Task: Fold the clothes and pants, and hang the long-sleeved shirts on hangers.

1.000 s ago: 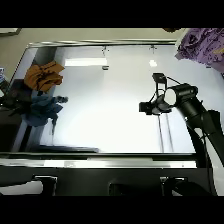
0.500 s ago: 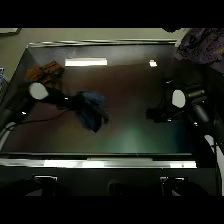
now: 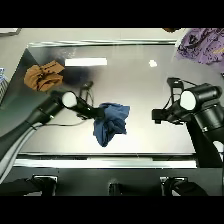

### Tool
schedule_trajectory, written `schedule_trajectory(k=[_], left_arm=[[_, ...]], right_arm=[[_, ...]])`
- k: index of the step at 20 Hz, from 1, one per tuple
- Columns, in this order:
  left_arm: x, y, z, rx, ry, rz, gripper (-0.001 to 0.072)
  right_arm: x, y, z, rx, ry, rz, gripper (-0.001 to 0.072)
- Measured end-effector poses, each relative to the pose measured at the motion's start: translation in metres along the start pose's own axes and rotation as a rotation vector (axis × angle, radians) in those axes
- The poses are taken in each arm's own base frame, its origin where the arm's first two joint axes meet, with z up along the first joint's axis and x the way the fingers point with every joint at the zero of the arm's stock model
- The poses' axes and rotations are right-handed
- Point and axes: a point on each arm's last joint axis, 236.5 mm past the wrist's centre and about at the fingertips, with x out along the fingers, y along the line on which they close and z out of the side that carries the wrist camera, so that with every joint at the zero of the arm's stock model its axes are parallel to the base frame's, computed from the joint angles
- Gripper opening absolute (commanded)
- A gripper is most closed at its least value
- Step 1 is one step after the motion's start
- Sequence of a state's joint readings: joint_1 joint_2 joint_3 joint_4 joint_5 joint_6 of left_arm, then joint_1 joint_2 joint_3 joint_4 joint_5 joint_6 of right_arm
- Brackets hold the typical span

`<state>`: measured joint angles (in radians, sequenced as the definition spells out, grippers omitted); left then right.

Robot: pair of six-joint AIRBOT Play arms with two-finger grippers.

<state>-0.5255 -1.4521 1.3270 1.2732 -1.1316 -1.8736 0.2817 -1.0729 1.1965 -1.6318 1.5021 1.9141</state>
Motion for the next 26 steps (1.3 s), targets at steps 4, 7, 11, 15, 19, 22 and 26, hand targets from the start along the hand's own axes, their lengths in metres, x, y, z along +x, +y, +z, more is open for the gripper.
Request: schedule_trajectory(k=[4, 7, 11, 15, 19, 22, 26], left_arm=[[-0.052, 0.059, 0.037, -0.055, -0.102, 0.070, 0.0625], [-0.075, 0.095, 0.051, -0.114, -0.149, 0.103, 0.0624], [-0.089, 0.122, 0.057, -0.163, -0.173, 0.126, 0.0624], [-0.093, 0.130, 0.059, -0.177, -0.182, 0.133, 0.0624], [-0.094, 0.132, 0.059, -0.180, -0.182, 0.135, 0.0623], [-0.093, 0.133, 0.059, -0.185, -0.179, 0.136, 0.0623], [-0.079, 0.138, 0.054, -0.242, -0.141, 0.131, 0.0623]], right_arm=[[0.017, -0.024, 0.017, 0.207, -0.009, 0.072, 0.0556], [0.057, 0.002, 0.014, 0.316, 0.078, 0.294, 0.0556], [0.111, 0.067, 0.000, 0.298, 0.204, 0.573, 0.0567], [0.155, 0.117, -0.019, 0.230, 0.284, 0.687, 0.0565], [0.171, 0.150, -0.031, 0.176, 0.301, 0.731, 0.0510], [0.179, 0.160, -0.034, 0.144, 0.278, 0.721, 0.0113], [0.180, 0.165, -0.034, 0.114, 0.255, 0.719, 0.0024]])
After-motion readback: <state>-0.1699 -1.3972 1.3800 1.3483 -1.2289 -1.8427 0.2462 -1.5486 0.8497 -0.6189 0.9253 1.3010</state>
